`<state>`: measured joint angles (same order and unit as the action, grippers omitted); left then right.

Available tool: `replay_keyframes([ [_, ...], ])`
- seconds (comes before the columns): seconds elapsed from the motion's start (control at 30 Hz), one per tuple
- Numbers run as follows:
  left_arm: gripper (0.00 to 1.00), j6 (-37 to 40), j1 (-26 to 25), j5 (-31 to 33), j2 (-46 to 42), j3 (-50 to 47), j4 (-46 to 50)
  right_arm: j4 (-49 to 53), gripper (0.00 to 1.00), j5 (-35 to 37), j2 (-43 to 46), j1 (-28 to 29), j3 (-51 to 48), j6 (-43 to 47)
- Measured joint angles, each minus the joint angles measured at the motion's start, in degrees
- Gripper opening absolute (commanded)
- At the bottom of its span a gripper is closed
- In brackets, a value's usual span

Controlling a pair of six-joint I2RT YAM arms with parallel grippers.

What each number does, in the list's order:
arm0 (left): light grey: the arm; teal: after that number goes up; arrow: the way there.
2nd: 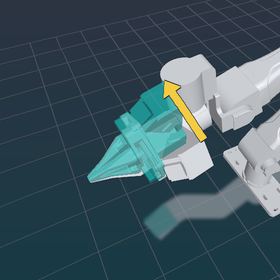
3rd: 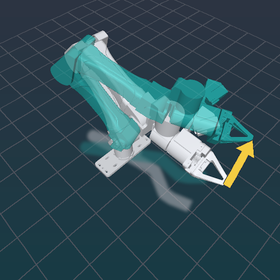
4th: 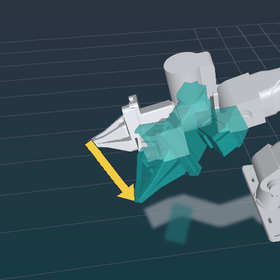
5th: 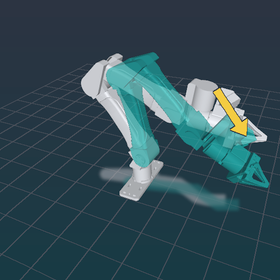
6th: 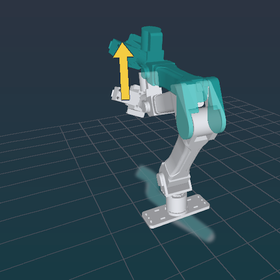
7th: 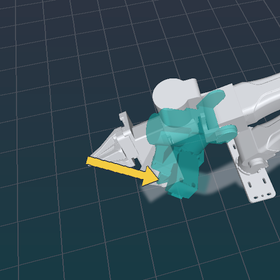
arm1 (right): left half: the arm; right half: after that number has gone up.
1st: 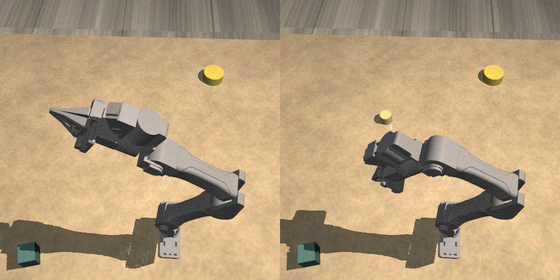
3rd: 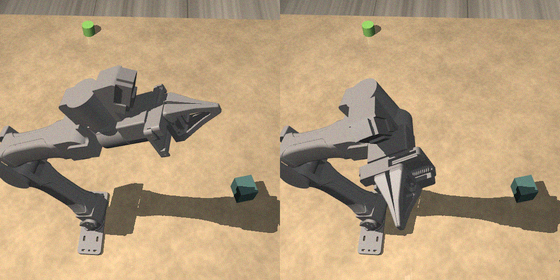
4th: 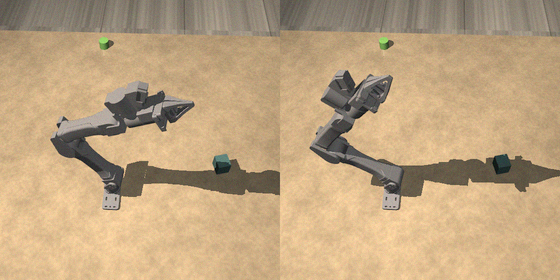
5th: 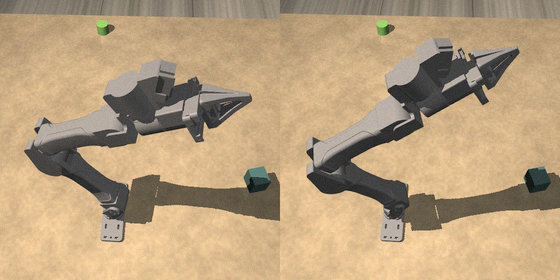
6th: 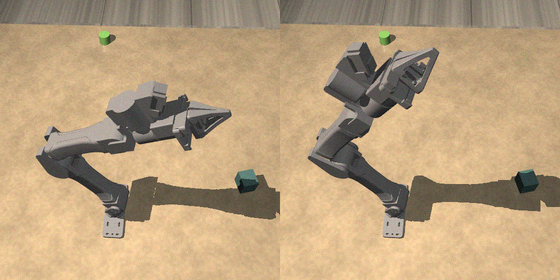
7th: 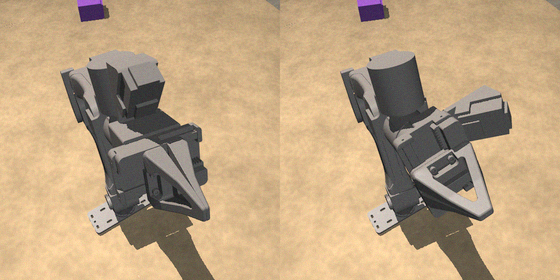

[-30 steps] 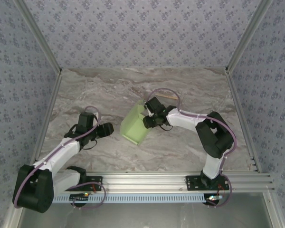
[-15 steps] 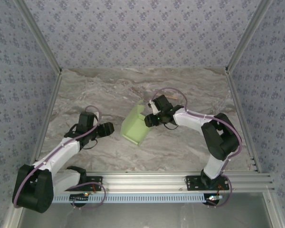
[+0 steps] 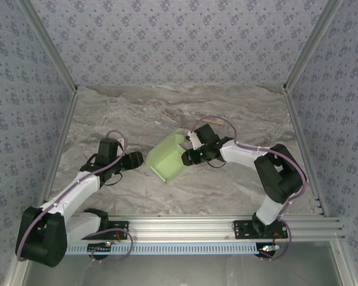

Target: Fold the paper box

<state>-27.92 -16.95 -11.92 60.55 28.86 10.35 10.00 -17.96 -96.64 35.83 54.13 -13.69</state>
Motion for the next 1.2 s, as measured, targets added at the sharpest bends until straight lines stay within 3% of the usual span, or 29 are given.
replay_keyframes([
  [0.23, 0.68, 0.39, 0.00, 0.68, 0.00, 0.24, 0.11, -1.62, 0.56, -2.03, 4.20, -0.26, -2.47, -1.90],
  [0.57, 0.68, 0.46, 0.00, 0.79, 0.00, 0.24, 0.13, -6.80, 0.34, -8.83, 3.58, -6.62, -3.58, -5.16],
  [1.2, 0.68, 0.92, 0.00, 0.79, -0.13, 0.70, 0.59, -9.64, 0.21, -13.84, -2.03, -7.37, -3.54, -5.40],
])
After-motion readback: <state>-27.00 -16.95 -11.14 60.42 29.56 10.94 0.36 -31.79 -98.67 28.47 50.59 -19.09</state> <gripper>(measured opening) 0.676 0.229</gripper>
